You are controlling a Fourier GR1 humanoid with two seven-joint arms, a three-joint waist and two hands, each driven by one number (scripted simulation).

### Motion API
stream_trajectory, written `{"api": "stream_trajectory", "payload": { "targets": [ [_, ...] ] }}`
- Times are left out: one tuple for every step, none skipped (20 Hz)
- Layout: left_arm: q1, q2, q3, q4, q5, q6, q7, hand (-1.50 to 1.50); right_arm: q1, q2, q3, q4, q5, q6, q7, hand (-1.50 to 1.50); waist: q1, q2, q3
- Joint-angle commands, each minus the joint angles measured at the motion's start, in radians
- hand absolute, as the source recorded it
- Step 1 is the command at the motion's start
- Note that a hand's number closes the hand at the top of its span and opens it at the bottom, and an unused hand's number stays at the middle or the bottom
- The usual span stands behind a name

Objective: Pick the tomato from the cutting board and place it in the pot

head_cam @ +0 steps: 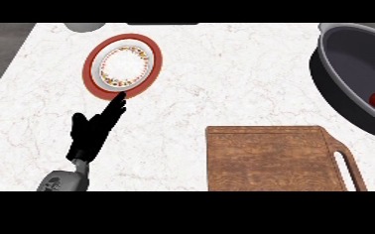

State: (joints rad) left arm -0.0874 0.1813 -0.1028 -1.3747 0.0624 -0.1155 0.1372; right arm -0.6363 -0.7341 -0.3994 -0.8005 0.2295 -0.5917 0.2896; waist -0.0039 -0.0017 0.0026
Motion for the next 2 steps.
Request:
{"api": "stream_trajectory", "payload": {
  "targets": [
    [-0.013, 0.003, 0.020, -0.003, 0.004, 0.005, 0.020, 0.00, 0.077, -0.040, -0.092, -0.121, -0.088, 0.009, -0.058, -1.50, -0.013, -0.003, -0.003],
    [0.014, -0.014, 0.000, -0.018, -0.007, 0.014, 0.025, 0.00, 0.149, -0.025, -0.106, -0.178, -0.098, -0.005, -0.041, -1.50, -0.016, -0.005, -0.003]
  ]
}}
